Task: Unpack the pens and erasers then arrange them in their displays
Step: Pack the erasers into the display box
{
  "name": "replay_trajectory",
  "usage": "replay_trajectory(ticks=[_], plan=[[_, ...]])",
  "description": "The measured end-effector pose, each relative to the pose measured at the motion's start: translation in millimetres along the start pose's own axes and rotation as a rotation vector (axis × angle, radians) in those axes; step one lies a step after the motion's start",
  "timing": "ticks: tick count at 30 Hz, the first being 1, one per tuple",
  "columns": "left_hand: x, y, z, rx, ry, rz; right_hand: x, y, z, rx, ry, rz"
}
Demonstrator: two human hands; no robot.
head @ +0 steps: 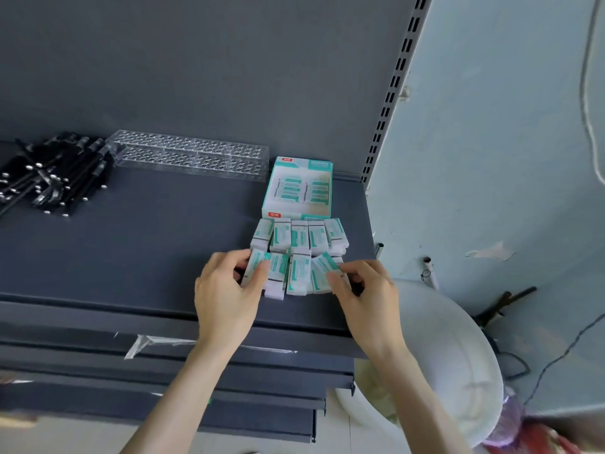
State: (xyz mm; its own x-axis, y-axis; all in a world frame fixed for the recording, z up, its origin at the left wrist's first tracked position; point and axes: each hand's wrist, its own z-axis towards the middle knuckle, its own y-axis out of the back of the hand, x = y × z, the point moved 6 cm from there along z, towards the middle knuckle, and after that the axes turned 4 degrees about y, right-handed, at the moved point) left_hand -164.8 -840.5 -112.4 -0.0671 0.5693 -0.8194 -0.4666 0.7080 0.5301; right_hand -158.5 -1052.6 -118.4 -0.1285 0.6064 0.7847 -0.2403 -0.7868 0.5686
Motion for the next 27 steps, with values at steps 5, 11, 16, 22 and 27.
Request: replay_trajectory(ticks=[5, 11, 16, 22, 27], plan=[[5.9, 0.7, 1.3, 0.028, 0.03, -0.132, 0.4, -4.4, -0.2, 0.017, -0.056, 0.099], [3.7, 8.2, 4.0, 0.076, 0.057, -0.325, 10.6, 3.3, 8.2, 0.022, -0.092, 0.439], [-26.5, 5.4, 8.2, 0.204, 0.014, -0.514, 30.3, 4.3, 26.6, 0.07, -0.093, 0.682], [-47.6, -13.1, 41.7, 0.444, 0.023, -0.652, 51.0, -11.2, 60.7, 0.128, -0.108, 0.842], [-40.0, -21.7, 82.8, 0.527, 0.069, -0.642, 63.9, -34.8, 88.5, 0.101, -0.1, 0.9]])
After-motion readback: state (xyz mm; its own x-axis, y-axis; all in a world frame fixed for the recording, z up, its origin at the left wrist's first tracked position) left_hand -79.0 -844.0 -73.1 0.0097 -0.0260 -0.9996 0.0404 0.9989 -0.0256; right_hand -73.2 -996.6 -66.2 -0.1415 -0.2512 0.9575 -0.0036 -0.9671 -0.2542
